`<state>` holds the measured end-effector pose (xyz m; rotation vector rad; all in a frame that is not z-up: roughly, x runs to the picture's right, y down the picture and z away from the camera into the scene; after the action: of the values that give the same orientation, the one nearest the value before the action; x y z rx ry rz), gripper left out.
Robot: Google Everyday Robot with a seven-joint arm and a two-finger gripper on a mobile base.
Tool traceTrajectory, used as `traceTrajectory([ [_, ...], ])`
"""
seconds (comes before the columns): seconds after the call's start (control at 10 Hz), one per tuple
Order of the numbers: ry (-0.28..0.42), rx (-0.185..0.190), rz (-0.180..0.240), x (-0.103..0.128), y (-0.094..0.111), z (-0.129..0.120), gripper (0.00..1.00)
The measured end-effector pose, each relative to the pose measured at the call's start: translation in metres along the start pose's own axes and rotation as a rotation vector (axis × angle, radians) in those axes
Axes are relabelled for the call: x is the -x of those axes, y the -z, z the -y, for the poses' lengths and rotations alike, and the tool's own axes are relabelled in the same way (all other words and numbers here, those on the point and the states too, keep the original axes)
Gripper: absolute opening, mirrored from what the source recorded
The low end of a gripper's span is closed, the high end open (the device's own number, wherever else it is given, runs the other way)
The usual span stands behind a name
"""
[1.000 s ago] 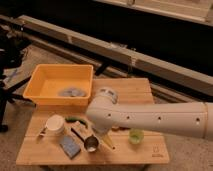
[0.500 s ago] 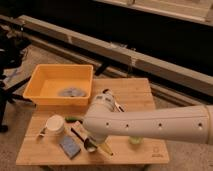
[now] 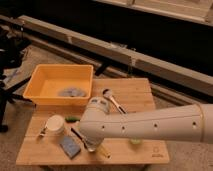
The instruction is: Place banana in metal cup
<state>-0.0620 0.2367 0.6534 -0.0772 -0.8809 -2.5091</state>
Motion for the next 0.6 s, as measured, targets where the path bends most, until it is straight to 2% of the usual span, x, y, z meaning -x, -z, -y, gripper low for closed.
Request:
traceTrajectory([
  [0.1, 0.018, -0.001, -0.005, -0.01, -0.001, 0.002, 0.0],
  [0.6, 0.06, 0.014, -0.002, -0.025, -0.011, 0.0, 0.02],
])
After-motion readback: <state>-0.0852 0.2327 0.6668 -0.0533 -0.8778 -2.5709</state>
